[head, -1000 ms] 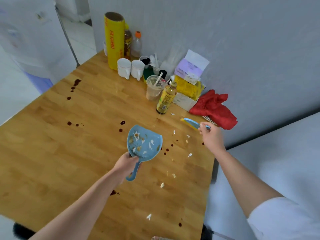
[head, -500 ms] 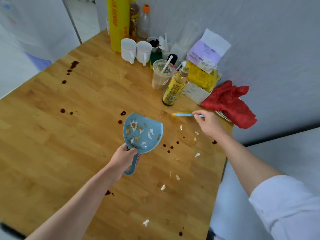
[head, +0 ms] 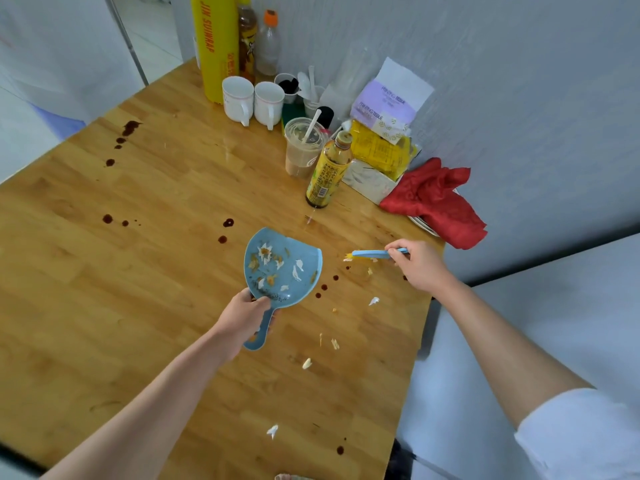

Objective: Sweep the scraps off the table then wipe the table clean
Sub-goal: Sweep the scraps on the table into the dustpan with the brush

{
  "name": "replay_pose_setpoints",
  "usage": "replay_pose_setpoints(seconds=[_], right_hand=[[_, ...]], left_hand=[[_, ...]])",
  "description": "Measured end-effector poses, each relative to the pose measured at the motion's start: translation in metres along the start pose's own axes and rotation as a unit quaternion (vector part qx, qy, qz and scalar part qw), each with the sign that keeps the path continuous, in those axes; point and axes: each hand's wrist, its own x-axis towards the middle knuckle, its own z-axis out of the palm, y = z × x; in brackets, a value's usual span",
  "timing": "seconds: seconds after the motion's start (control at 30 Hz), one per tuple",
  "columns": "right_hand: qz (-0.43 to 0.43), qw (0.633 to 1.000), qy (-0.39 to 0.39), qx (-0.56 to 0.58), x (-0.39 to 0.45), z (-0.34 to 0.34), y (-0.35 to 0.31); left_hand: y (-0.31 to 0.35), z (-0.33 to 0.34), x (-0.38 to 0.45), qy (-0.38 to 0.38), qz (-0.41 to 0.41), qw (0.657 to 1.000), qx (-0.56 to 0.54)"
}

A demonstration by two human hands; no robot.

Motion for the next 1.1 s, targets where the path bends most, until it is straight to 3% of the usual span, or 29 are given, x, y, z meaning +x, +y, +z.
replay_pose_setpoints(seconds=[0.53, 0.63, 0.77, 1.0, 1.1], right_hand=[[0.036, 0.996, -0.075, -0.021, -0.074, 0.003, 0.004], [0.052, 0.998, -0.008, 0.032, -0.085, -0.002, 0.015], [0.082, 0.995, 0.056, 0.001, -0.094, -0.002, 0.015], [-0.005, 0.998, -0.042, -0.046, -0.125, 0.042, -0.029], [-0.015, 0.999, -0.035, -0.030, -0.134, 0.036, -0.024]], left_hand=[[-0.029, -0.002, -0.035, 0.018, 0.004, 1.000, -0.008], [-0.037, -0.003, -0.044, 0.014, 0.004, 1.000, -0.008], [-0.049, -0.006, -0.054, 0.021, -0.002, 1.000, -0.007], [-0.069, -0.005, -0.066, 0.020, -0.009, 1.000, 0.018], [-0.077, -0.007, -0.070, 0.033, -0.012, 0.999, 0.006]])
